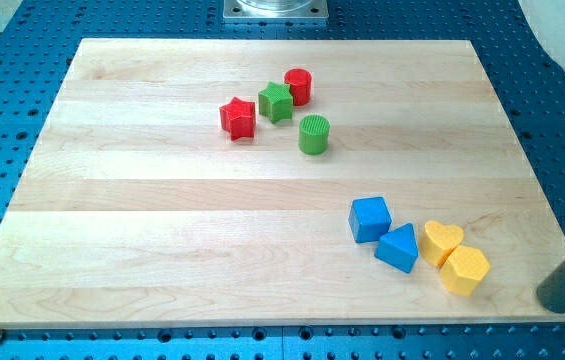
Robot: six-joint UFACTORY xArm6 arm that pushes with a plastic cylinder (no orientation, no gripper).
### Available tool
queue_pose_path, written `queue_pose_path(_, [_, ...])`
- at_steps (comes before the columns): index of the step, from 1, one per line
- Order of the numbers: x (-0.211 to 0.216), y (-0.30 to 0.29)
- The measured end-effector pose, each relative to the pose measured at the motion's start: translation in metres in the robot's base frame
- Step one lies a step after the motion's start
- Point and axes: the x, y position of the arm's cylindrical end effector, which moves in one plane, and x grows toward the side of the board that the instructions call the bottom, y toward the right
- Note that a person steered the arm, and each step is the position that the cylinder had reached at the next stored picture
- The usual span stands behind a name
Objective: Place the blue triangle to the top of the yellow heart
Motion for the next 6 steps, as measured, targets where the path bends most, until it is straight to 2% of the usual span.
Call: queue_pose_path(6, [0.0033, -0.0172])
